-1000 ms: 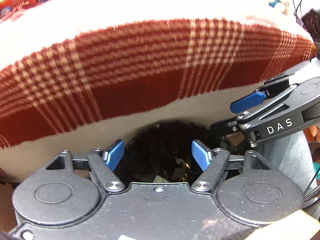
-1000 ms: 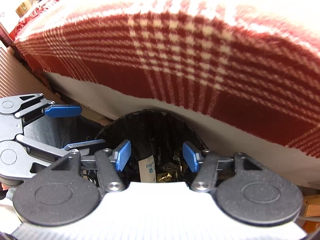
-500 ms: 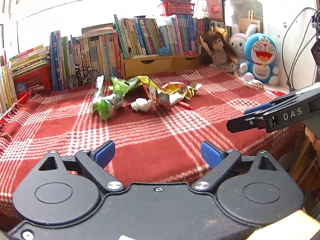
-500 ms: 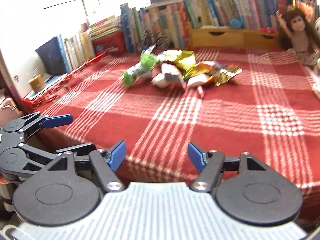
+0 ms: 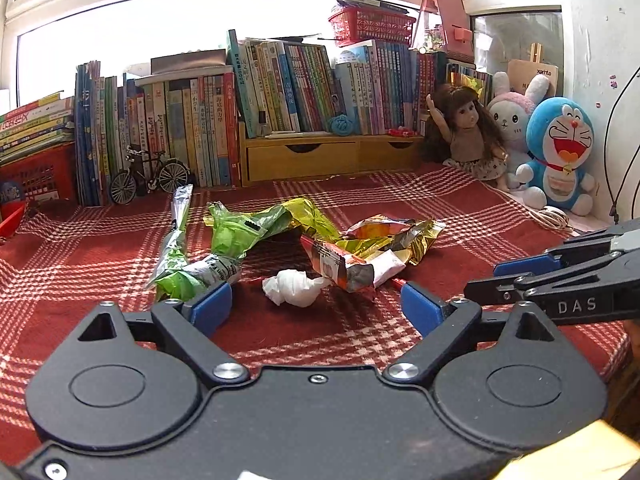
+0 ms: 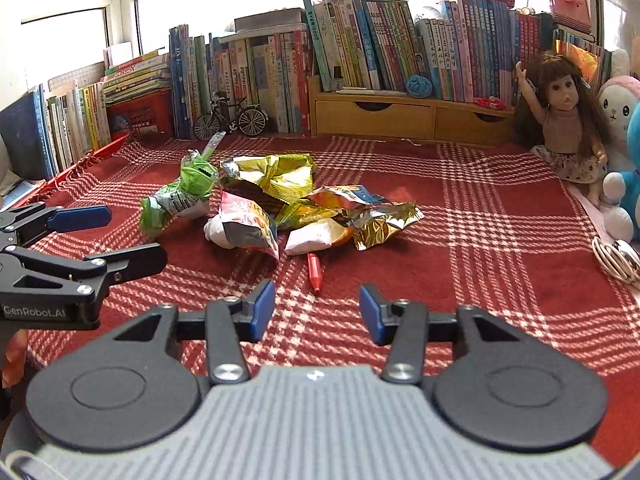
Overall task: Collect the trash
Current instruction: 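Raise both grippers back over the remaining wrappers on the blanket, then grasp the red-and-white snack packet with the left gripper, then reach the right gripper toward the red crayon while the left holds the packet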
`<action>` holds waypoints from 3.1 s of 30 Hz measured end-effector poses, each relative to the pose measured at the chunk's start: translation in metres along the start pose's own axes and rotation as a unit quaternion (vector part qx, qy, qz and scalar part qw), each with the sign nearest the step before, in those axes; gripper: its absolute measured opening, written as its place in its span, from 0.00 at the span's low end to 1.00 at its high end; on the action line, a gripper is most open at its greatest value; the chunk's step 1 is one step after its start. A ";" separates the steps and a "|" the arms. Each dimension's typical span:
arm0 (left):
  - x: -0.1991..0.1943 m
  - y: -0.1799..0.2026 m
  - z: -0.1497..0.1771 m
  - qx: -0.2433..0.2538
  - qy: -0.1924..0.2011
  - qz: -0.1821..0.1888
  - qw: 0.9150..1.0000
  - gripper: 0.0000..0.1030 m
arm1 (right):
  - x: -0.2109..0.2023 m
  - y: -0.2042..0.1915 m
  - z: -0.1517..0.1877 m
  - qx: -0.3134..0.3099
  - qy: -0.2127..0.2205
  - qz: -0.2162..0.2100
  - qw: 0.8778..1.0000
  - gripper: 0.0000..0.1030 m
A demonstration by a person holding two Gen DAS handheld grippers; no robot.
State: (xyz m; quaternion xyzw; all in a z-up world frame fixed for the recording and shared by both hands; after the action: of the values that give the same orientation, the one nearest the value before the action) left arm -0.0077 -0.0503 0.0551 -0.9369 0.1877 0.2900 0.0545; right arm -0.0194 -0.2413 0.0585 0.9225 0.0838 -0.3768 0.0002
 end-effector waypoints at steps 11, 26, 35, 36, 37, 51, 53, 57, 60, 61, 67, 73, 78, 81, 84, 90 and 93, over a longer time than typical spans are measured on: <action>0.075 -0.013 -0.011 -0.047 -0.072 -0.001 0.996 0.66 | 0.059 -0.008 -0.012 0.001 -0.031 0.006 0.999 0.36; 0.106 -0.001 -0.019 -0.024 -0.084 -0.007 0.996 0.53 | 0.082 -0.007 -0.017 0.004 -0.042 0.000 0.999 0.30; 0.082 0.002 -0.014 -0.001 -0.067 -0.011 0.998 0.26 | 0.074 -0.004 -0.013 0.005 -0.034 -0.007 0.999 0.25; 0.077 0.001 -0.014 -0.003 -0.066 -0.008 0.998 0.26 | 0.073 -0.004 -0.012 0.005 -0.034 -0.007 0.999 0.25; 0.075 0.001 -0.014 -0.004 -0.065 -0.005 0.998 0.26 | 0.072 -0.004 -0.011 0.005 -0.033 -0.007 0.999 0.25; 0.057 0.001 -0.025 -0.037 -0.037 0.057 0.997 0.63 | 0.067 -0.006 -0.009 -0.010 -0.037 0.002 0.999 0.28; 0.064 -0.001 -0.030 -0.059 -0.039 0.048 0.996 0.65 | 0.068 -0.008 -0.010 -0.012 -0.037 0.002 0.999 0.30; 0.080 -0.005 -0.037 -0.090 -0.052 0.043 0.994 0.65 | 0.070 -0.011 -0.010 -0.017 -0.038 0.001 0.999 0.31; 0.091 -0.006 -0.039 -0.103 -0.061 0.037 0.992 0.50 | 0.072 -0.013 -0.011 -0.021 -0.037 0.000 0.999 0.31; 0.094 -0.006 -0.040 -0.107 -0.067 0.036 0.991 0.33 | 0.072 -0.013 -0.011 -0.020 -0.037 -0.001 0.999 0.30; 0.087 -0.006 -0.040 -0.099 -0.065 0.020 0.993 0.21 | 0.073 -0.014 -0.013 -0.014 -0.038 -0.002 0.999 0.27; 0.064 -0.007 -0.040 -0.087 -0.041 0.020 0.995 0.21 | 0.069 -0.011 -0.015 -0.002 -0.027 0.007 1.000 0.40; 0.047 -0.008 -0.042 -0.075 -0.023 0.014 0.997 0.21 | 0.080 -0.009 -0.024 0.019 -0.040 0.004 0.999 0.50; 0.039 -0.008 -0.042 -0.066 -0.013 0.008 0.998 0.21 | 0.089 -0.006 -0.029 0.039 -0.057 0.001 0.998 0.41; 0.030 -0.009 -0.041 -0.056 -0.004 0.004 0.998 0.21 | 0.087 -0.005 -0.030 0.048 -0.058 0.002 0.997 0.22; 0.012 -0.009 -0.037 -0.052 0.004 0.008 0.999 0.21 | 0.070 -0.005 -0.026 0.042 -0.047 0.009 0.998 0.16; 0.004 -0.007 -0.035 -0.047 0.004 0.007 0.999 0.21 | 0.062 -0.006 -0.024 0.040 -0.045 0.010 0.998 0.15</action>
State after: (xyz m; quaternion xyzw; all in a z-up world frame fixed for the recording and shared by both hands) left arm 0.0166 -0.0525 0.0817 -0.9384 0.1806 0.2946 0.0077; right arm 0.0400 -0.2246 0.0332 0.9048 0.0593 -0.4206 -0.0295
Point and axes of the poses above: each gripper's, at about its wrist camera, not at the fingertips, and x roughly the way its jaws point, y to its right, z to its underside, the point moved 1 cm from there along x, roughly the way its jaws point, and after that the axes turned 8 degrees about -y, right-handed, at the moved point
